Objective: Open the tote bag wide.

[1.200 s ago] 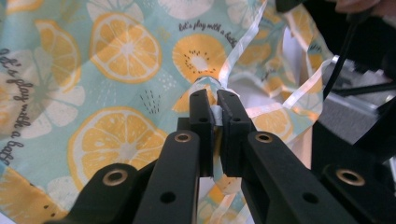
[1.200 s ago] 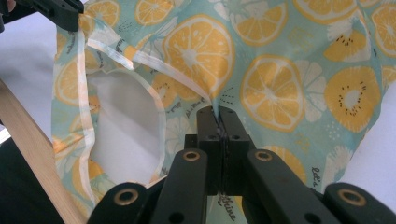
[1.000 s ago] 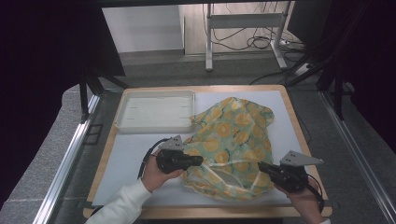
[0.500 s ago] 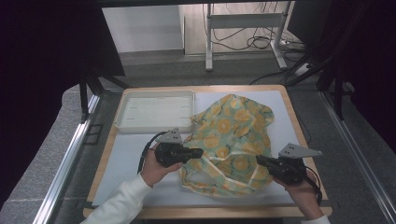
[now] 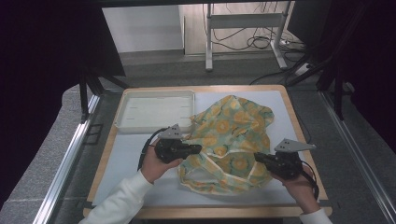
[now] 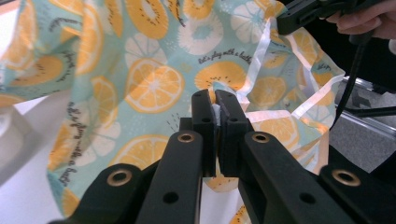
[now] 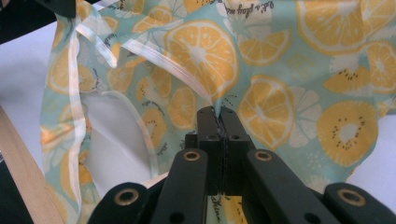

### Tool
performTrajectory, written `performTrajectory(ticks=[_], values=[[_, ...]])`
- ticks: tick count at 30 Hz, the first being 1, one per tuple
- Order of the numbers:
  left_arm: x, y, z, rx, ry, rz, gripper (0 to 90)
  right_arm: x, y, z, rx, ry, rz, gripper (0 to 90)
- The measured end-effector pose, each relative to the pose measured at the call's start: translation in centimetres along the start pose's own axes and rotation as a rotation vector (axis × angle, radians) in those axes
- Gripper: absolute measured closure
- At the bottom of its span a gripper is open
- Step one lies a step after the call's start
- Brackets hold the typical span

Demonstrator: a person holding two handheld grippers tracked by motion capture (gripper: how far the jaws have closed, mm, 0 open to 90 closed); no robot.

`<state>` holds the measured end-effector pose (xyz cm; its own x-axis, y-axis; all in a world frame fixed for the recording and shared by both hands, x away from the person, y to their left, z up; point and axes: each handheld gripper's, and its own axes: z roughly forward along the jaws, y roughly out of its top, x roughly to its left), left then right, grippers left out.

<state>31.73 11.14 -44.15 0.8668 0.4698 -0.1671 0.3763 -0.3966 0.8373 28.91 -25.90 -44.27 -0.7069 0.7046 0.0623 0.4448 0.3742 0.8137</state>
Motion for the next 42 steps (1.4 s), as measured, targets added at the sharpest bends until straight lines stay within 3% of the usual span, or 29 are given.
performTrajectory(ticks=[9,16,27,42], values=[[0.6,1.3,-0.8,0.005,0.027,0.013,87.9,-1.0,1.9,-0.6,0.066,-0.014,-0.028,88.6],[1.0,2.7,-1.7,-0.039,0.036,0.015,87.9,-1.5,4.2,-1.6,0.032,-0.026,-0.044,88.6],[1.7,5.3,-2.6,-0.082,0.064,0.027,87.9,-2.5,7.5,-1.6,0.003,-0.043,-0.059,88.6],[3.2,5.9,-1.9,-0.081,0.092,-0.002,87.8,-4.6,8.9,-0.3,0.001,-0.061,-0.032,88.6]])
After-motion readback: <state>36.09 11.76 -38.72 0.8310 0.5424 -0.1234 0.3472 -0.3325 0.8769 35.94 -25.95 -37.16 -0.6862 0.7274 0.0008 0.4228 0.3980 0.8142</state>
